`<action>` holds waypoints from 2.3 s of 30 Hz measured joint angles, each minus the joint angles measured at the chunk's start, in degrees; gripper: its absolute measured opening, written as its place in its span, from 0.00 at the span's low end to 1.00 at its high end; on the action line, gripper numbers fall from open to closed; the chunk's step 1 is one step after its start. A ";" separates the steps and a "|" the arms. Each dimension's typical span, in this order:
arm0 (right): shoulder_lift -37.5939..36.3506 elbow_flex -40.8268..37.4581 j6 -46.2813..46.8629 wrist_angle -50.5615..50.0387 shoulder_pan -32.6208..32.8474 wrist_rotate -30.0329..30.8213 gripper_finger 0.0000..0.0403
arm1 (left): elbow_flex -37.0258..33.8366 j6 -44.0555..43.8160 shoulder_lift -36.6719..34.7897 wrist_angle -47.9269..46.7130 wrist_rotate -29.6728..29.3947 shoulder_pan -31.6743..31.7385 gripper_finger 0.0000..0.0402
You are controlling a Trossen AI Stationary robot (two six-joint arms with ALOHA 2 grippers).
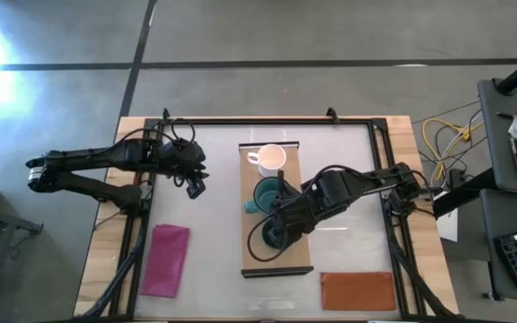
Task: Stack small to large cups/mugs on shelf
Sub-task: Put the green cup on the shelf, then return to Home Position
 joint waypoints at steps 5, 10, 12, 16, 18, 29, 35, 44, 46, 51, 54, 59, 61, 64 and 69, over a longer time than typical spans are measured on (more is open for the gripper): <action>0.00 0.39 -0.28 0.08 0.00 0.02 0.23 | -0.01 0.00 0.00 0.00 0.00 -0.02 0.29; -0.52 0.57 -0.58 0.11 0.00 0.74 0.25 | 0.08 -0.02 0.00 0.03 -0.02 -0.02 0.29; -0.65 0.57 -0.58 0.11 0.00 0.89 0.26 | 0.06 -0.02 0.00 0.19 -0.02 -0.02 0.29; -0.66 0.57 -0.61 0.52 0.00 0.77 0.27 | -0.03 -0.04 0.00 0.31 -0.01 -0.02 0.29; -0.63 0.57 -1.02 1.20 0.00 0.71 0.27 | -0.06 -0.04 0.00 0.32 -0.02 -0.02 0.29; -1.02 0.55 -1.53 -0.36 0.00 0.71 0.27 | -0.06 -0.04 0.00 0.46 -0.09 -0.06 0.29; -1.03 0.55 -2.55 -0.20 0.00 0.71 0.29 | -0.10 -0.04 0.00 0.46 -0.24 -0.04 0.29; -4.82 2.84 -4.95 -0.18 0.00 8.25 0.29 | 4.01 0.63 -0.08 1.54 0.31 -0.04 0.29; -6.69 2.82 -4.76 -0.20 0.00 11.57 0.29 | 5.49 1.75 -0.21 3.04 1.28 -0.04 0.29; -12.57 2.82 -7.80 -0.20 0.00 22.74 0.28 | 7.86 4.68 -0.97 8.65 2.12 -0.04 0.29; -16.20 2.82 -6.32 -0.05 -0.02 24.90 0.27 | 8.92 4.91 -1.55 10.90 2.04 0.00 0.29; -20.76 2.82 -5.22 3.62 0.28 31.53 0.24 | 9.67 -0.21 -2.68 16.14 2.39 -0.09 0.29; -22.06 2.80 -11.32 7.14 1.01 33.14 0.24 | 9.30 -5.42 -3.10 18.86 4.80 -0.11 0.29; -22.46 2.76 -28.82 17.23 2.41 34.14 0.24 | 8.50 0.36 -3.33 28.00 19.52 -0.11 0.29; -21.33 2.41 -50.09 32.65 0.10 12.57 0.24 | 8.47 2.44 -3.37 46.09 45.17 -0.23 0.29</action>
